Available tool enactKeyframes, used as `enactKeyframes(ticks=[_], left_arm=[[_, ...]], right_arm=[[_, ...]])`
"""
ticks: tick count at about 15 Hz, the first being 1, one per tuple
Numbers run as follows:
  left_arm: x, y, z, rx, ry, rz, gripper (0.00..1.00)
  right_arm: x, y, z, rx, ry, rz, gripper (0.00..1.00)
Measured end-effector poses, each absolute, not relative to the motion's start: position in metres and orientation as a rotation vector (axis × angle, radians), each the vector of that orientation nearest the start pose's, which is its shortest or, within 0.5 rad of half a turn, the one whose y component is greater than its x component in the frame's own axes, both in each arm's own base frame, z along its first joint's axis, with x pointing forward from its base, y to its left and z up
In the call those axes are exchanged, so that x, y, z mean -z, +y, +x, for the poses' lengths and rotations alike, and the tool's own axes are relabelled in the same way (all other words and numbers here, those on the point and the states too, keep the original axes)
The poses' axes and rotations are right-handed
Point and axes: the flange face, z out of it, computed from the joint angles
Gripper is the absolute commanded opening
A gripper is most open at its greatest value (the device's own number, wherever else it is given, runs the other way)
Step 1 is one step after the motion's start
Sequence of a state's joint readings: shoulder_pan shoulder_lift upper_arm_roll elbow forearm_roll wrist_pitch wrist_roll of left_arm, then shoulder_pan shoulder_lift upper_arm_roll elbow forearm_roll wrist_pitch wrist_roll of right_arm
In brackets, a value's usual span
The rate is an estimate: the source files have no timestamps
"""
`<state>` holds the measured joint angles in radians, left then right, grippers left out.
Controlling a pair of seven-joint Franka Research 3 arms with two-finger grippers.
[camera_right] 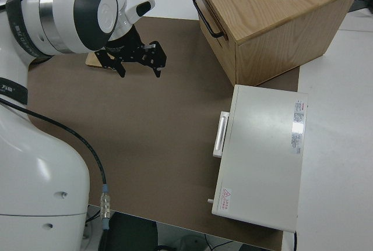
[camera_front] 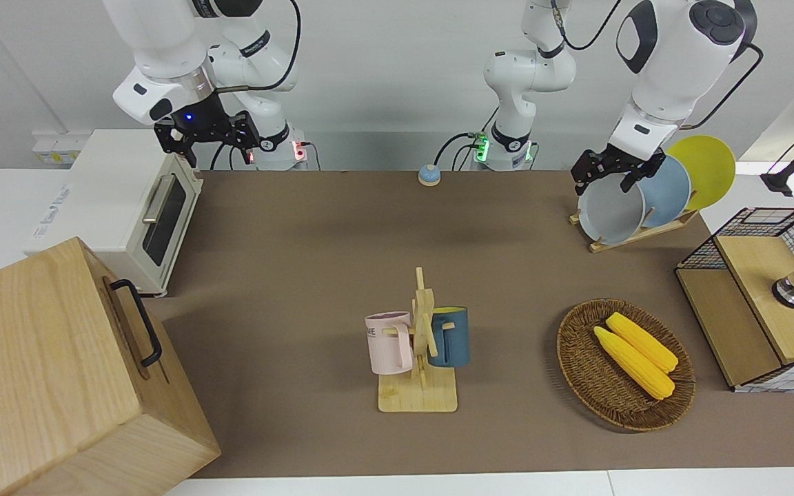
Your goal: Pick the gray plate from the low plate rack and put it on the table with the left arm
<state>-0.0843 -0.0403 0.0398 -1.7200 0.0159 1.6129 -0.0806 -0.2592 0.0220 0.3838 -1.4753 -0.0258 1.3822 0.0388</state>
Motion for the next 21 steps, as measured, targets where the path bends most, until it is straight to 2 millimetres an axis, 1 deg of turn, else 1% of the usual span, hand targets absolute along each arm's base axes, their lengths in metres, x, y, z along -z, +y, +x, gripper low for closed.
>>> enactKeyframes(ticks=[3, 8, 11, 14, 17, 19, 21], left_arm=[[-0.579, -0.013, 0.539, -0.124, -0.044, -3.033, 1.0], [-0.574, 0.009, 0.533, -0.192, -0.033, -2.833, 1.0], [-0.565, 0.021, 0.531, -0.223, -0.026, -2.737, 1.0], [-0.555, 0.036, 0.528, -0.257, -0.05, -2.716, 0.99], [-0.547, 0.058, 0.524, -0.28, -0.094, -2.717, 0.99], [-0.537, 0.073, 0.519, -0.253, -0.111, -2.729, 0.99], [-0.524, 0.089, 0.51, -0.22, -0.123, -2.746, 0.99]], right_arm=[[-0.642, 0.062, 0.537, -0.177, -0.131, -3.16, 0.983], [-0.642, 0.062, 0.537, -0.177, -0.131, -3.16, 0.983], [-0.642, 0.062, 0.537, -0.177, -0.131, -3.16, 0.983], [-0.642, 0.062, 0.537, -0.177, -0.131, -3.16, 0.983], [-0.642, 0.062, 0.537, -0.177, -0.131, -3.16, 0.983], [-0.642, 0.062, 0.537, -0.177, -0.131, -3.16, 0.983], [-0.642, 0.062, 0.537, -0.177, -0.131, -3.16, 0.983]])
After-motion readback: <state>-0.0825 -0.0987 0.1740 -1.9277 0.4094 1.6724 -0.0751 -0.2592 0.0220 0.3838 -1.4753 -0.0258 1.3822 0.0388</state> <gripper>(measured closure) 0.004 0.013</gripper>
